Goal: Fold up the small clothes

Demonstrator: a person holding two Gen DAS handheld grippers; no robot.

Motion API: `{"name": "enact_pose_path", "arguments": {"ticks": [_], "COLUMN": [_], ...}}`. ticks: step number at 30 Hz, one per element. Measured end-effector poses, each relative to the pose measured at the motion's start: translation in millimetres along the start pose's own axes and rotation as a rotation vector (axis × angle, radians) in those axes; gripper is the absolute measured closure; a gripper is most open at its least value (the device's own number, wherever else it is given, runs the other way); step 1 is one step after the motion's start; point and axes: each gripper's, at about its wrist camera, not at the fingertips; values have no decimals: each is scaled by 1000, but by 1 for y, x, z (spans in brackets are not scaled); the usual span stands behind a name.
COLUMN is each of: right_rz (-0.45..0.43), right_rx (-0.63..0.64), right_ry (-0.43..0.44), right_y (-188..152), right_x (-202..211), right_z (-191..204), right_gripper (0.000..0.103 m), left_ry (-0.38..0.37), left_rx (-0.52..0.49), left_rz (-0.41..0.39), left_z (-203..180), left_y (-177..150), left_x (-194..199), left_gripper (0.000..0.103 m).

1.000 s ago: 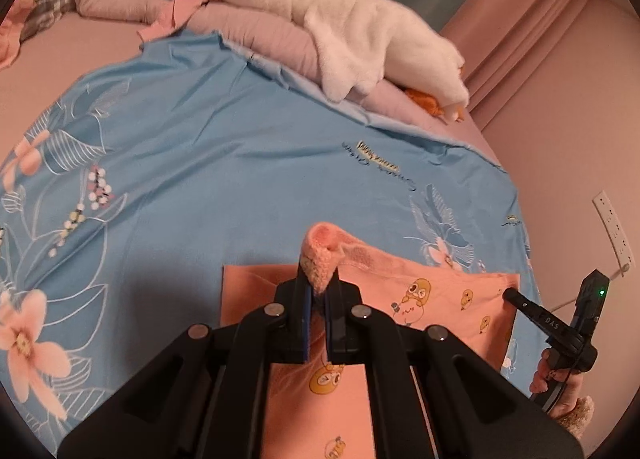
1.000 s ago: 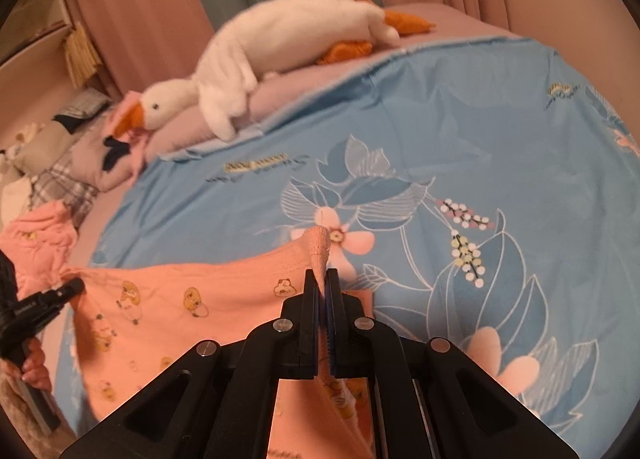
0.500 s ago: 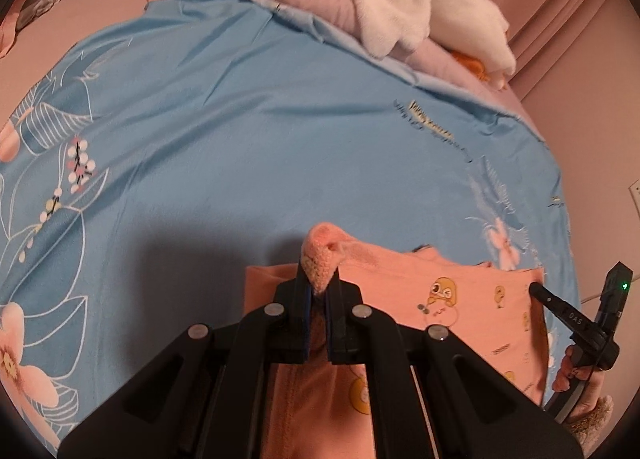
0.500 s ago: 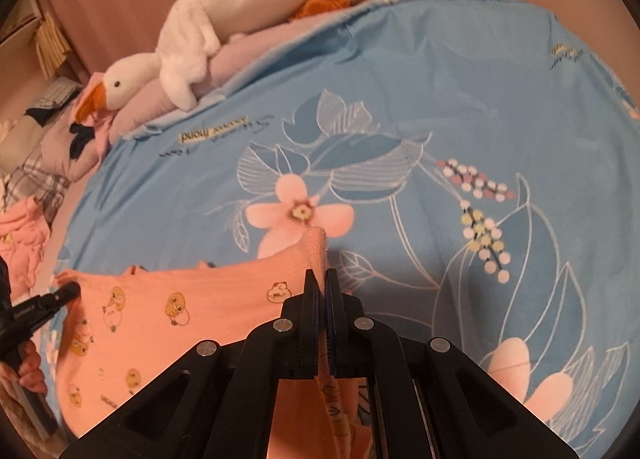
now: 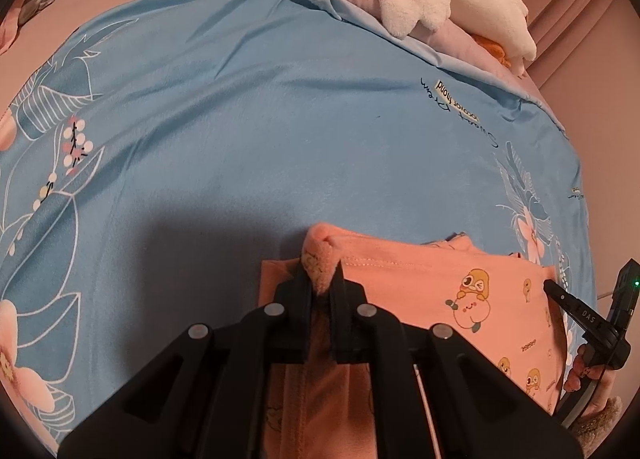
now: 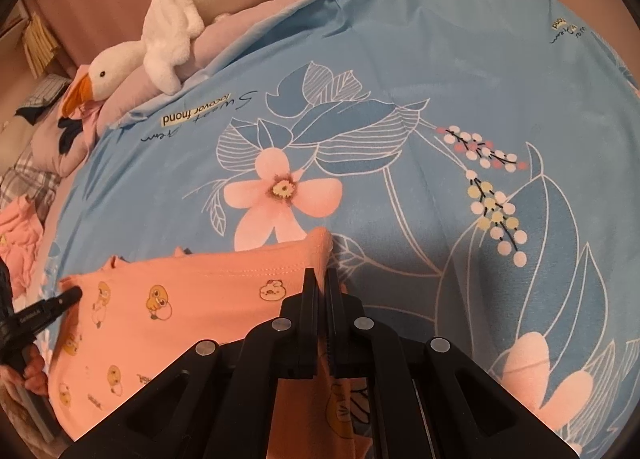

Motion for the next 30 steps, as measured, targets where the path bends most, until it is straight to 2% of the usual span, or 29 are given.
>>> {"name": "enact_pose_path", "arguments": {"ticks": [16, 26, 30], "right_rz": [-4, -12, -14], "right_rx": [26, 37, 55], "right_ry": [-44, -59, -73], "right_y": [0, 1, 1], "right_x": [-6, -8, -8], "right_z": [7, 9, 12], "right_gripper": [99, 99, 99], "left_ry": [84, 72, 51], "left_rx": [-84, -64, -8], "left_rz": [-55, -53, -39], "left_z": [-14, -12, -7], "left_y": [-6, -4, -2], "left_x": [-11, -12, -6], "left_gripper": [93, 92, 92]}}
Point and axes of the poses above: each gripper's, at about its wrist camera, not at the fingertips, and x roughly against the way its jaws point, z to its left, y to its top, and after that the axes turned 11 degrees about x, right-handed
